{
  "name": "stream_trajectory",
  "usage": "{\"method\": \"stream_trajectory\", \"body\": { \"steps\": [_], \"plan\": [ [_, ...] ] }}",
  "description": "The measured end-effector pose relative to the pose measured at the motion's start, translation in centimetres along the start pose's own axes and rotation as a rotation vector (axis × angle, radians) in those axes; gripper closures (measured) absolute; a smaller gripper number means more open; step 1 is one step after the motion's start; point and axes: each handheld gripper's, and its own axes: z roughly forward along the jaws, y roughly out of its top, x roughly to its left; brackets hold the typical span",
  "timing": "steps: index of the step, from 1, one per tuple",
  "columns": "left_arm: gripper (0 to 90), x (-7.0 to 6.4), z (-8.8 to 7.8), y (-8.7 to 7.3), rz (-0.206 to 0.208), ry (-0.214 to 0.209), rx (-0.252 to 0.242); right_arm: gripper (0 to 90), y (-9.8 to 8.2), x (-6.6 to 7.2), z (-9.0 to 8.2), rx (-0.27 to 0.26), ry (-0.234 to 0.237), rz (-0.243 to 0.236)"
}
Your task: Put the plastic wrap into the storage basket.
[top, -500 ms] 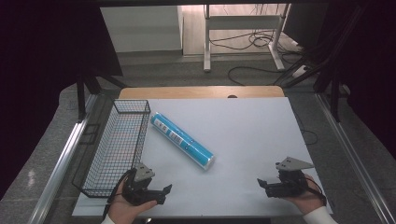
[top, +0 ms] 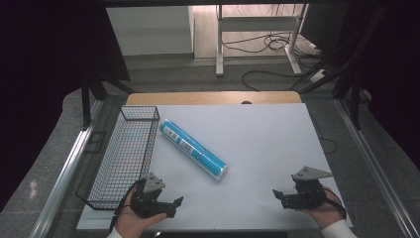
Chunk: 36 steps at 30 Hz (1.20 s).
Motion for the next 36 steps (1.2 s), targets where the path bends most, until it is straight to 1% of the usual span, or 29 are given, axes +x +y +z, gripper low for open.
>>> {"method": "stream_trajectory", "body": {
  "steps": [5,9,13,15,16,18,19,20,21,22,25,26,27,29,31,32,34,35,36],
  "plan": [
    [10.9,-0.2,-0.1,0.0,0.003,0.009,-0.002,15.5,0.5,0.2,-0.3,0.002,0.001,0.014],
    [10.9,-0.2,-0.1,-0.2,0.001,0.009,0.003,15.5,0.9,0.4,-0.5,0.014,0.011,0.019],
    [11.1,-0.3,-0.3,-0.1,0.007,0.008,0.007,15.5,1.4,0.7,-0.5,0.015,0.023,0.021],
    [11.5,-0.2,-0.4,-0.1,0.010,0.010,0.008,15.4,1.8,0.9,-0.5,0.018,0.029,0.011],
    [12.0,-0.2,-0.4,0.0,0.012,0.011,0.009,15.3,2.2,1.2,-0.4,0.024,0.039,0.002],
    [12.6,-0.1,-0.3,-0.1,0.009,0.009,0.014,15.1,2.3,1.4,-0.1,0.032,0.042,-0.004],
    [12.6,-0.1,-0.3,0.0,0.015,0.009,0.020,15.1,2.3,1.4,-0.1,0.032,0.042,-0.004],
    [12.9,-0.1,-0.3,0.0,0.026,0.014,0.024,15.1,2.5,1.4,0.2,0.041,0.045,-0.015],
    [13.0,-0.1,-0.3,0.0,0.026,0.014,0.024,15.1,2.5,1.4,0.2,0.041,0.045,-0.015],
    [13.0,-0.1,-0.4,0.1,0.048,0.023,0.026,15.0,2.8,1.5,0.5,0.051,0.042,-0.016],
    [13.0,-0.1,-0.5,0.2,0.058,0.029,0.024,15.0,3.2,1.7,0.8,0.053,0.042,-0.021],
    [13.0,-0.1,-0.5,0.2,0.060,0.027,0.023,14.9,4.2,2.2,1.2,0.058,0.041,-0.038],
    [13.0,0.0,-0.5,0.3,0.060,0.025,0.024,14.9,4.2,2.2,1.2,0.058,0.041,-0.038],
    [13.0,0.1,-0.4,0.3,0.058,0.026,0.025,14.9,5.1,2.8,1.6,0.064,0.053,-0.050],
    [13.0,0.3,-0.3,0.3,0.060,0.023,0.030,14.6,6.1,3.2,2.1,0.075,0.061,-0.050],
    [13.0,0.4,-0.2,0.3,0.060,0.022,0.031,14.6,6.5,3.4,2.3,0.079,0.066,-0.042],
    [13.0,0.6,-0.2,0.3,0.065,0.022,0.033,14.7,7.6,3.7,3.1,0.087,0.079,-0.047],
    [13.0,0.6,-0.2,0.2,0.060,0.021,0.034,14.7,8.7,4.0,3.8,0.095,0.086,-0.051],
    [12.9,0.6,-0.2,0.2,0.059,0.021,0.033,14.6,9.1,4.1,4.0,0.095,0.091,-0.053]
  ]
}}
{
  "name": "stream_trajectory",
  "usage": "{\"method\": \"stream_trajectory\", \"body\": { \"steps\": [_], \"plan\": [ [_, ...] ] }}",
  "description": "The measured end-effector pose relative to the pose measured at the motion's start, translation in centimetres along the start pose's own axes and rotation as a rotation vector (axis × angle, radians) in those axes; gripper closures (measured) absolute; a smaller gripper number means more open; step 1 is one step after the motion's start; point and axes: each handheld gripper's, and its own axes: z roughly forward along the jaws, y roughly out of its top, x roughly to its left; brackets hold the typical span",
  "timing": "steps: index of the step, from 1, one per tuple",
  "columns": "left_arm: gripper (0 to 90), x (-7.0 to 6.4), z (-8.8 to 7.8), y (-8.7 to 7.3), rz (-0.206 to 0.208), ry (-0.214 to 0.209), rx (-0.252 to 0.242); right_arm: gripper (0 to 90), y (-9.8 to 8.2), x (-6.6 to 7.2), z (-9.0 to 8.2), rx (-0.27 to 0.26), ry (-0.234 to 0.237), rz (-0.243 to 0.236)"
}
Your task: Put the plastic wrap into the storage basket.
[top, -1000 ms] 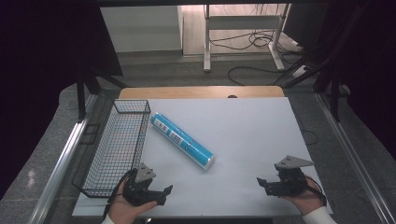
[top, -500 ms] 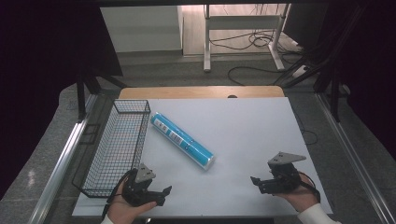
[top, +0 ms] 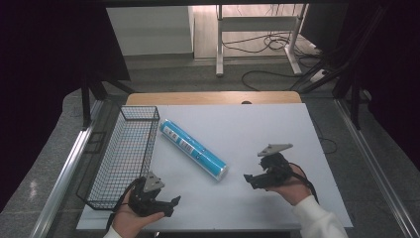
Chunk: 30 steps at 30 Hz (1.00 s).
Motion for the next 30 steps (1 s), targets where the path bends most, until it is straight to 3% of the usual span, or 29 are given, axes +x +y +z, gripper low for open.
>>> {"method": "stream_trajectory", "body": {
  "steps": [1,2,3,8,15,28,30],
  "plan": [
    [12.9,0.0,0.0,0.0,-0.001,0.001,0.001,14.6,0.0,0.0,0.0,0.000,0.000,0.000],
    [12.9,0.1,0.0,0.0,-0.001,0.002,0.000,14.4,1.3,0.2,0.5,-0.007,0.008,-0.003],
    [12.9,0.1,0.0,-0.1,-0.002,0.004,-0.003,14.4,1.3,0.2,0.5,-0.007,0.008,-0.003],
    [12.9,0.1,-0.2,-0.2,-0.002,0.013,-0.010,9.8,5.0,0.6,2.0,0.002,0.027,-0.019],
    [13.0,0.2,0.0,-0.4,-0.008,0.012,-0.002,9.9,7.3,0.7,4.1,0.033,0.050,-0.020],
    [13.3,0.2,0.3,-0.5,0.001,0.011,0.015,15.2,12.0,2.9,10.8,0.115,0.104,-0.056],
    [13.3,0.2,0.3,-0.6,0.004,0.009,0.018,15.4,13.1,3.6,12.6,0.153,0.122,-0.064]
  ]
}}
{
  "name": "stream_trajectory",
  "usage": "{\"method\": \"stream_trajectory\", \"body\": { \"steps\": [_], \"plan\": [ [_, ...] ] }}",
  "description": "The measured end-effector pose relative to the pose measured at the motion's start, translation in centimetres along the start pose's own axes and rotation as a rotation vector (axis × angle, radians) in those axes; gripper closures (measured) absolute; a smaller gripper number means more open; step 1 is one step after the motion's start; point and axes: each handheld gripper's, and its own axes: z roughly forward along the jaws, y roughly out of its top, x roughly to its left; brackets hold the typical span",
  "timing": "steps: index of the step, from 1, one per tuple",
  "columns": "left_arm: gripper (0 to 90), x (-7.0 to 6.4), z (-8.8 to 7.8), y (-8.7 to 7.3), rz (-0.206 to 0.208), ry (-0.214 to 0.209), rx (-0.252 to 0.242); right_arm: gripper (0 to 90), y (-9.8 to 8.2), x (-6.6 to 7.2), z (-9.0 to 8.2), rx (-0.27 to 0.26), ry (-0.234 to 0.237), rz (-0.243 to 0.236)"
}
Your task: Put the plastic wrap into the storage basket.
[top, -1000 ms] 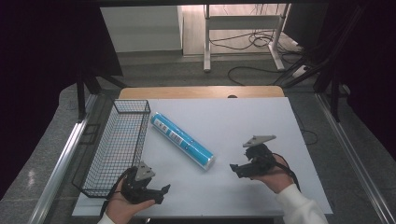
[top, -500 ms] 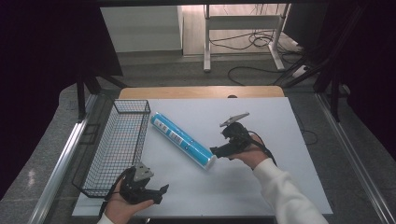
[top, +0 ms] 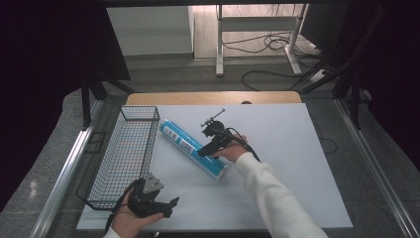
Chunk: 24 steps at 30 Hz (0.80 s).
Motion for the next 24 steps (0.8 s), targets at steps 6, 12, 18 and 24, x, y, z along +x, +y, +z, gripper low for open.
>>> {"method": "stream_trajectory", "body": {
  "steps": [6,12,18,24],
  "plan": [
    [13.5,-0.1,0.1,-0.2,-0.001,-0.011,0.004,16.9,1.4,0.5,2.4,0.052,0.013,-0.002],
    [13.6,0.0,0.0,-0.2,-0.011,-0.038,-0.005,20.6,2.5,1.1,5.0,0.124,0.006,-0.020],
    [13.6,0.3,0.1,-0.3,-0.022,-0.050,-0.001,24.1,2.7,1.6,6.9,0.191,-0.017,-0.043],
    [13.6,0.4,0.0,-0.3,-0.023,-0.050,-0.001,27.9,2.8,1.6,7.4,0.223,-0.044,-0.043]
  ]
}}
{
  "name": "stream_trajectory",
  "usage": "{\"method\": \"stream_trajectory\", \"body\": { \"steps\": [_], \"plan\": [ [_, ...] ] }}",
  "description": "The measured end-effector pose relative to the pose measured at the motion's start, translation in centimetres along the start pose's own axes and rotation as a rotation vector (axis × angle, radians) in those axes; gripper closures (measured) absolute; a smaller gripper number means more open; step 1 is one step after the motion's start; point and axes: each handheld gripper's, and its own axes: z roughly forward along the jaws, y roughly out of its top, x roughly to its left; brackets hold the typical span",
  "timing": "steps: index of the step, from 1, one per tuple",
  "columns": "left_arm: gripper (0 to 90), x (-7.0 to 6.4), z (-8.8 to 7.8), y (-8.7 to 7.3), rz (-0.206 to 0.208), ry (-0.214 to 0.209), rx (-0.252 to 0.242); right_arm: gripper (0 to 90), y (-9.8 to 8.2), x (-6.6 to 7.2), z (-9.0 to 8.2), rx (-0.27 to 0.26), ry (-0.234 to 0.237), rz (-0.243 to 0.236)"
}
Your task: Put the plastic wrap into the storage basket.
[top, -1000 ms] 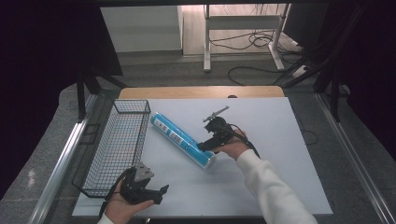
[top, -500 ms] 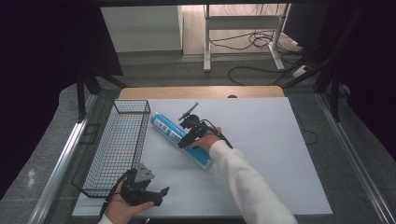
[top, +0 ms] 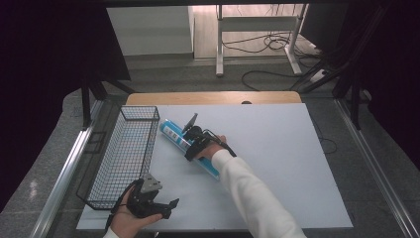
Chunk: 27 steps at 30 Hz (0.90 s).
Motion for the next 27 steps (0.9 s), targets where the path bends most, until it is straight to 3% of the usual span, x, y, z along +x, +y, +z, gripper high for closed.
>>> {"method": "stream_trajectory", "body": {
  "steps": [11,13,14,20,27],
  "plan": [
    [13.6,0.1,0.1,-0.1,0.005,0.019,0.004,31.8,0.1,-0.4,-0.2,0.005,0.043,0.034],
    [13.6,0.1,0.1,-0.1,0.003,0.019,0.003,31.8,0.0,-0.7,-0.3,-0.009,0.069,0.045],
    [13.6,0.2,0.1,-0.1,0.003,0.020,0.003,31.9,-0.1,-1.1,-0.4,-0.027,0.109,0.069],
    [13.6,0.3,0.1,-0.1,0.004,0.020,0.005,31.9,-0.4,-1.6,-0.9,-0.058,0.174,0.099],
    [13.6,0.4,0.1,-0.1,0.001,0.022,0.002,31.9,-1.2,-1.9,-2.5,-0.136,0.245,0.123]
  ]
}}
